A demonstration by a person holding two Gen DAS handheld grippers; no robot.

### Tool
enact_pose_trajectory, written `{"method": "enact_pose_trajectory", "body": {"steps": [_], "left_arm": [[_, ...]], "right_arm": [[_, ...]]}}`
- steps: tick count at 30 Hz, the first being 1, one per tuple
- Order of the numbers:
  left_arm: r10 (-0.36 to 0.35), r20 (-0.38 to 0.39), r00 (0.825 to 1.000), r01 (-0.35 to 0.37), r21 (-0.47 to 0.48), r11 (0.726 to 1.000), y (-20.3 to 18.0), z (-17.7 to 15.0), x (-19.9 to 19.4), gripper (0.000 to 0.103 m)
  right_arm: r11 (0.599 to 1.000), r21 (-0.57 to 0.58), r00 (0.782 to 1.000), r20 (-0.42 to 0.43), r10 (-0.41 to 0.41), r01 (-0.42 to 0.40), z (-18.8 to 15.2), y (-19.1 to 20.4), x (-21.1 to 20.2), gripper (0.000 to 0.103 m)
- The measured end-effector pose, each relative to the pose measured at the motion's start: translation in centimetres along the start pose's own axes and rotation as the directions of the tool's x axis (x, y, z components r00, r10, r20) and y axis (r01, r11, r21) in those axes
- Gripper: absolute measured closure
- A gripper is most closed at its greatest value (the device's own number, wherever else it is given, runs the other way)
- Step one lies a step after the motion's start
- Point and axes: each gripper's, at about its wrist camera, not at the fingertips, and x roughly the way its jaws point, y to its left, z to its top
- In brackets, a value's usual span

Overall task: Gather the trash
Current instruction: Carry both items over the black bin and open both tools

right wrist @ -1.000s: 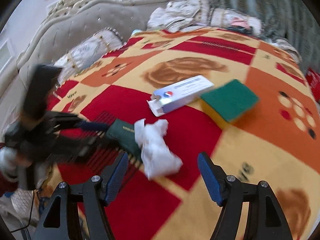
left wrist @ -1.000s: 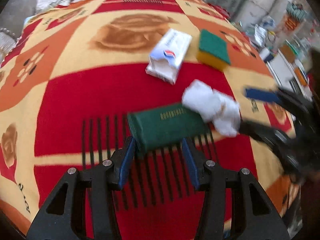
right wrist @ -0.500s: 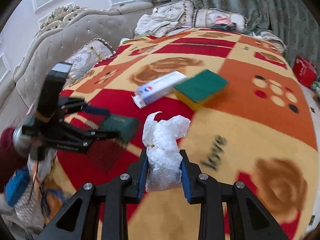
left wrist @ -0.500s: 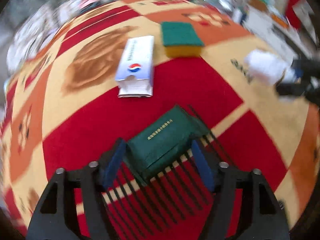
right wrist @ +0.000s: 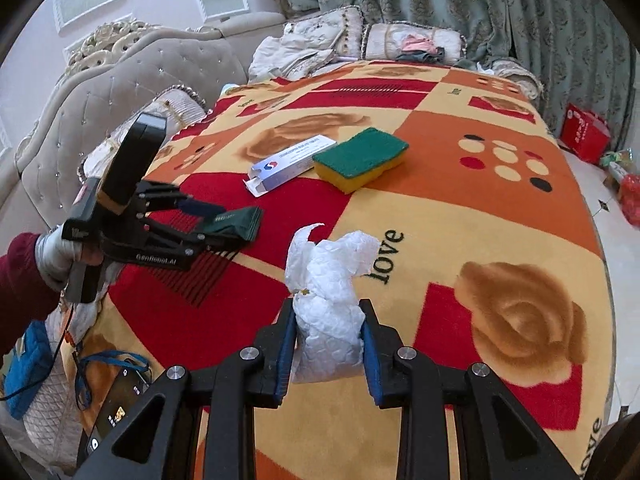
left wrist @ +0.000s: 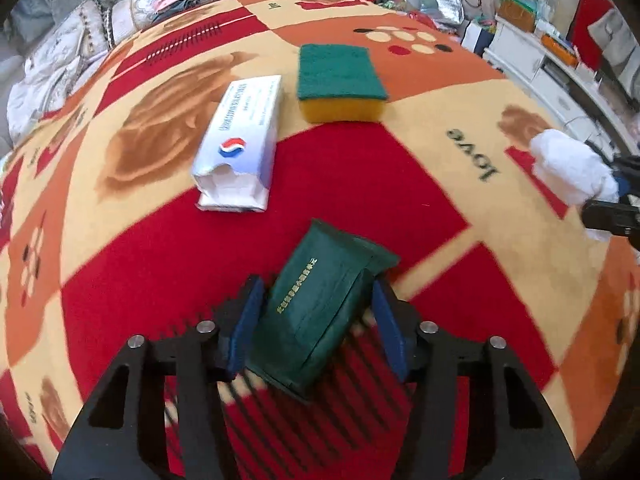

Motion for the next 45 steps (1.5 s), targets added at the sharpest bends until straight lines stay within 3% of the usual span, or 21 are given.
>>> {"method": "enact_pose_trajectory", "body": {"steps": [16, 26, 45], "left_arm": [[-0.014, 0.088, 0.996, 0.02, -0.067, 0.998, -9.7, 1.2, -6.2, 0.055], [-0.037, 0.099, 0.994, 0.04, -0.029, 0.999, -17.6, 2.9, -6.5, 0.055], [-0.213, 0.089, 0.973, 0.206, 0.083, 0.975, -31.4, 8.2, -4.8, 0.056]], "right_arm": [[0.997, 0.072, 0.997, 0.063, -0.047, 0.042, -2.9, -1.5, -5.0, 0.074], [0.983, 0.144, 0.988, 0.084, -0.128, 0.115, -6.0, -5.4, -9.3, 0.074], [0.905, 0.329, 0.944, 0.096, -0.314, 0.268, -12.5, -14.9, -17.4, 0.074]]}}
